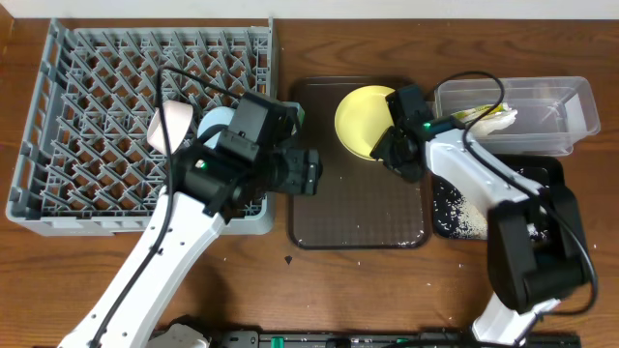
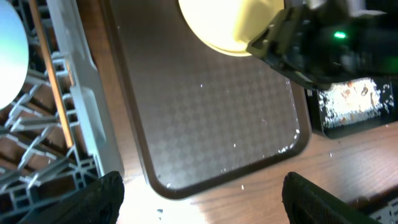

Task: Sort waste into correct bins and load items into the dishwasher
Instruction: 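Grasp the yellow plate with the right gripper and hand it to the left, then carry the yellow plate with the left gripper and stand it in the rack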

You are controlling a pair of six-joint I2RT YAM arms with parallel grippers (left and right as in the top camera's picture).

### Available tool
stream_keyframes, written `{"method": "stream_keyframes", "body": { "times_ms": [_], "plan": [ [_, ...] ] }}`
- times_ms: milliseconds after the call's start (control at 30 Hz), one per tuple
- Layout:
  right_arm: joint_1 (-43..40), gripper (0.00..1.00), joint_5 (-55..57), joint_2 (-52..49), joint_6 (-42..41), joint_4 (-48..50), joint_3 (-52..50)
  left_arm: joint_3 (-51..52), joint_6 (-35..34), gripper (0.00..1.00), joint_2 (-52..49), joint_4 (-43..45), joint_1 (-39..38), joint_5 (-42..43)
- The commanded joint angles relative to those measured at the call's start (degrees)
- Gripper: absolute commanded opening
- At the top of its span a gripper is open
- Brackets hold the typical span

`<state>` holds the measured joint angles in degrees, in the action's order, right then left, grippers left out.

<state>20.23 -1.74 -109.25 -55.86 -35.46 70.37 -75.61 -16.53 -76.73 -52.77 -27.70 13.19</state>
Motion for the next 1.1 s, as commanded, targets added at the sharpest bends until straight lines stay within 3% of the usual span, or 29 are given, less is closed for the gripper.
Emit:
{"method": "stream_keyframes", "body": {
  "times_ms": [0, 33, 133, 167, 200, 233, 400, 600, 800, 867, 967, 1067],
  "plan": [
    [0.5, 0.58, 1.0, -2.6, -4.1, 0.1, 0.0, -0.1, -0.1, 0.82, 1.2, -1.2, 0.0, 0.3],
    [0.5, 0.57, 1.9, -3.1, -4.1, 0.2, 0.0, -0.1, -0.1, 0.82, 1.3, -1.3, 0.0, 0.3],
    [0.4, 0.29, 4.5, -4.2, -2.5, -0.1, 0.0, -0.1, -0.1, 0.82, 1.3, -1.7, 0.0, 0.3],
    [0.4, 0.12, 4.5, -4.2, -0.2, -0.3, 0.0, -0.1, -0.1, 0.82, 1.3, -1.8, 0.0, 0.3],
    [0.4, 0.03, 4.3, -4.1, 1.4, -0.6, 0.0, -0.1, -0.1, 0.82, 1.3, -1.9, 0.0, 0.3],
    [0.4, 0.01, 4.3, -3.6, 3.5, -1.6, 0.0, -0.1, -0.1, 0.82, 1.3, -1.9, 0.0, 0.0],
    [-0.4, 0.01, 4.3, 0.8, 8.0, -4.5, 0.0, -0.1, -0.1, 0.83, 1.3, -2.8, 0.0, -3.8],
    [-4.4, 0.01, -5.6, 13.4, 23.6, -4.6, 0.0, -0.1, -0.2, 0.83, 1.3, -2.7, 0.4, -3.3],
    [-9.7, 0.01, -23.7, 24.7, 42.0, -5.5, 0.0, -0.1, -0.3, 0.90, 1.3, 0.6, 2.9, 6.2],
    [-10.9, 0.01, -32.8, 27.2, 50.2, -7.0, 0.0, -0.1, -0.3, 0.91, 1.3, 3.0, 4.8, 14.0],
    [-11.0, 0.01, -37.7, 28.5, 53.4, -7.9, 0.0, -0.1, -0.3, 0.91, 1.3, 5.5, 6.1, 21.7],
    [-10.8, 0.01, -45.6, 28.8, 57.8, -7.7, 0.0, -0.1, -0.3, 0.91, 1.3, 5.9, 6.3, 22.2]
  ]
}}
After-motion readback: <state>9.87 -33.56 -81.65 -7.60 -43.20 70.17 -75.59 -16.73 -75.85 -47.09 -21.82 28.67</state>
